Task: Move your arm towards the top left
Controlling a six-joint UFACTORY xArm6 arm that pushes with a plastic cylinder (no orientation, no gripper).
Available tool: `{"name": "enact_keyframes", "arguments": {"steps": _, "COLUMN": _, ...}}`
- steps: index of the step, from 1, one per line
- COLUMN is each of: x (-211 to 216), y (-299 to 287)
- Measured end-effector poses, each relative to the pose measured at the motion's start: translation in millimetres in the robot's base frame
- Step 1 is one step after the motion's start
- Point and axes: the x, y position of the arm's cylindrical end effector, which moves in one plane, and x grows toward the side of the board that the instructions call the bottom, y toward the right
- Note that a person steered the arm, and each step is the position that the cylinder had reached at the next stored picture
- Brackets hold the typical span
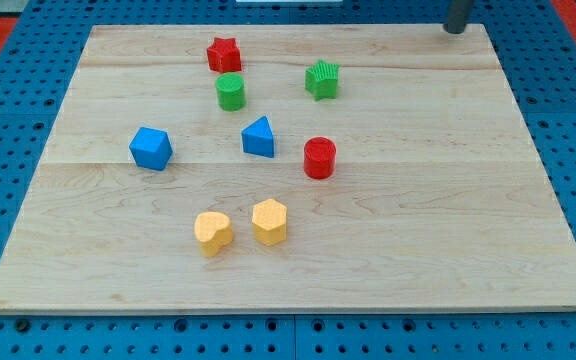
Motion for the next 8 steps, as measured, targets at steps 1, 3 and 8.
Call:
{"name": "enact_keyframes", "arguments": {"steps": 1, "x": 1, "y": -44}}
{"name": "enact_keyframes", "arguments": {"steps": 3, "x": 5, "y": -97}}
{"name": "enact_keyframes", "arguments": {"steps": 8, "x": -7, "y": -223}}
